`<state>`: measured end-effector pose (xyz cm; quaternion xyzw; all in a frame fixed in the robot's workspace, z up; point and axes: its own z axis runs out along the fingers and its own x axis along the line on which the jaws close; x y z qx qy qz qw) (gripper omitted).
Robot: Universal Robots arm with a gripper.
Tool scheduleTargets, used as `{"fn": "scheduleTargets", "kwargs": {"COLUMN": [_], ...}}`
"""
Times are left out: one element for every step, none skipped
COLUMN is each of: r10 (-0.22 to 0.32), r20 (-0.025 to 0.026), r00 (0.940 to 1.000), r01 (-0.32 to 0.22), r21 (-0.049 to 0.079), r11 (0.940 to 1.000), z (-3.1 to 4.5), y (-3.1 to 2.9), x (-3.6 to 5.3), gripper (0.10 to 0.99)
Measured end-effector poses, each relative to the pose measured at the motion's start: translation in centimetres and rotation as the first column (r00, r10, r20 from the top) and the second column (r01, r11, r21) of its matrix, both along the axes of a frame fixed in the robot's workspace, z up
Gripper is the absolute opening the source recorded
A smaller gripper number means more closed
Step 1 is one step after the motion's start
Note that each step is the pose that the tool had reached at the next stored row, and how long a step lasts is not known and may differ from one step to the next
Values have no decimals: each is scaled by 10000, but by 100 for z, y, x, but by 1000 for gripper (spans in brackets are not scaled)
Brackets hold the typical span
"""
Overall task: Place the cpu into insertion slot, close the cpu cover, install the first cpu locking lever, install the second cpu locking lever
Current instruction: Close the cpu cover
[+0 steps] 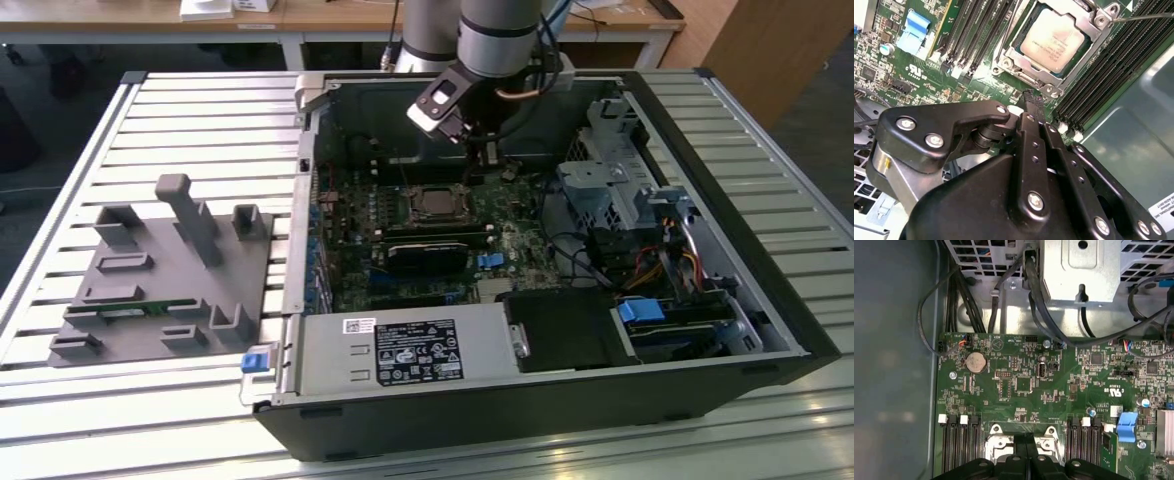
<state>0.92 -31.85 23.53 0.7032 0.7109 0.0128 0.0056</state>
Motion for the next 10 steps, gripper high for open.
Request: {"fn": "scheduleTargets", "kwargs": {"r10": [0,0,0,0,0,1,0,0,0,0], "r20": [1,1,2,1,0,0,1,0,0,-1], "r00": [10000,10000,10000,10000,10000,10000,10000,10000,10000,10000], "r01": [0,0,0,0,0,-1,0,0,0,0], "r21": [1,3,3,2,0,1,1,1,0,0], "r11": [10000,10000,10000,10000,10000,10000,10000,10000,10000,10000], "z": [-1,-3,-7,-10,-13,-18,-22,-25,-27,-28], "y": [0,0,0,-2,-5,-9,-12,-14,-14,-14], "x": [-2,-6,-12,-19,-25,-33,-40,-46,-50,-54], "gripper": [106,106,106,106,106,106,106,106,106,106]}}
